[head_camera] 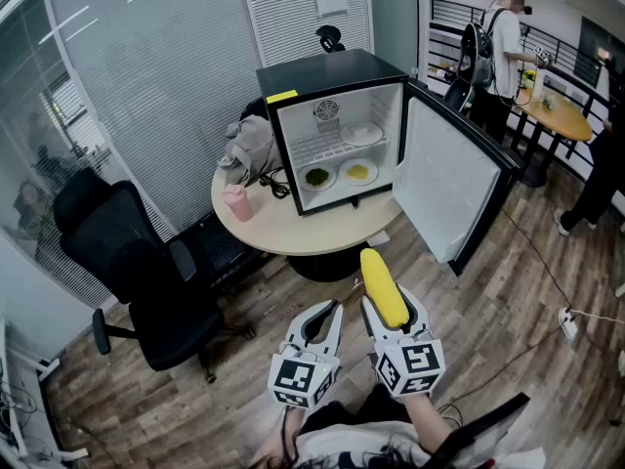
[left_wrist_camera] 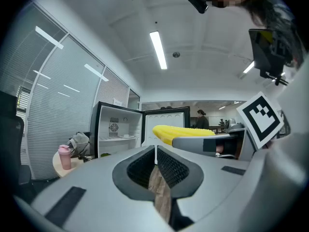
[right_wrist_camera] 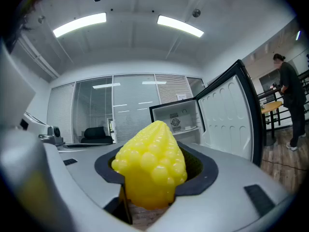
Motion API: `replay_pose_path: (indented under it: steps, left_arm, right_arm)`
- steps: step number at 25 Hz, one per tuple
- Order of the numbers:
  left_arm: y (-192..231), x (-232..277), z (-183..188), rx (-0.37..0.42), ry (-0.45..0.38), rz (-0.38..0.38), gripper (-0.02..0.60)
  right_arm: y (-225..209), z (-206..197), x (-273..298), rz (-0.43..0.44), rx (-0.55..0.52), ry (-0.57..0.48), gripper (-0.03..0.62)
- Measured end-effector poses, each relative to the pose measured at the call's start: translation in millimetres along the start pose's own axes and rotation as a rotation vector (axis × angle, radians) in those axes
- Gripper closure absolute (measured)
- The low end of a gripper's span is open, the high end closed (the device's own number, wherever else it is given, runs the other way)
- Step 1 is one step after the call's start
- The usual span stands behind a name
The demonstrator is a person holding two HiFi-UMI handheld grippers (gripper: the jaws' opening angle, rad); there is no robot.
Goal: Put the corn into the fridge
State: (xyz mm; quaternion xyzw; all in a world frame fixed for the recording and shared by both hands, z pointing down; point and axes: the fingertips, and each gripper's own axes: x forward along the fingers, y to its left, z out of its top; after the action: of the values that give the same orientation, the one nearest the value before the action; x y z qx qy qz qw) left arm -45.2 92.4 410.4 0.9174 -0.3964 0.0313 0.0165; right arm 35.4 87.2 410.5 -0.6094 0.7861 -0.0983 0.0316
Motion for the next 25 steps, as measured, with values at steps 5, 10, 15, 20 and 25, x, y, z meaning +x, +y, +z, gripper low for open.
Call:
replay_pose_path:
  steps: [5, 10, 15, 20, 25]
  left_arm:
    - [-3.7, 7.9, -0.8, 0.000, 0.002, -0.001, 0.568]
    - [-4.0, 14.2, -2.3, -0.005, 0.007, 0.008, 0.568]
    - [-3.7, 23.7, -5.8, -0.015, 0.016, 0.027, 0.568]
    - [-4.8, 35.7, -8.2, -0.026, 0.026, 0.046, 0.569]
    - [-6.1, 53.1, -9.7, -0.032, 0.031, 0.069, 0.568]
  right_arm:
    - [-6.9, -0.6, 1.9, 0.008, 0.010, -0.001, 0.339]
    - [-14.3, -3.7, 5.4, 0.021, 0.052, 0.008, 0.339]
    - [-24.2, -5.8, 10.8, 0.035, 0.050, 0.025, 0.339]
    - [-35.8, -5.9, 16.9, 0.051, 0.050, 0.039, 0.339]
    - [-51.0, -5.1, 25.4, 0.074, 0.049, 0.052, 0.339]
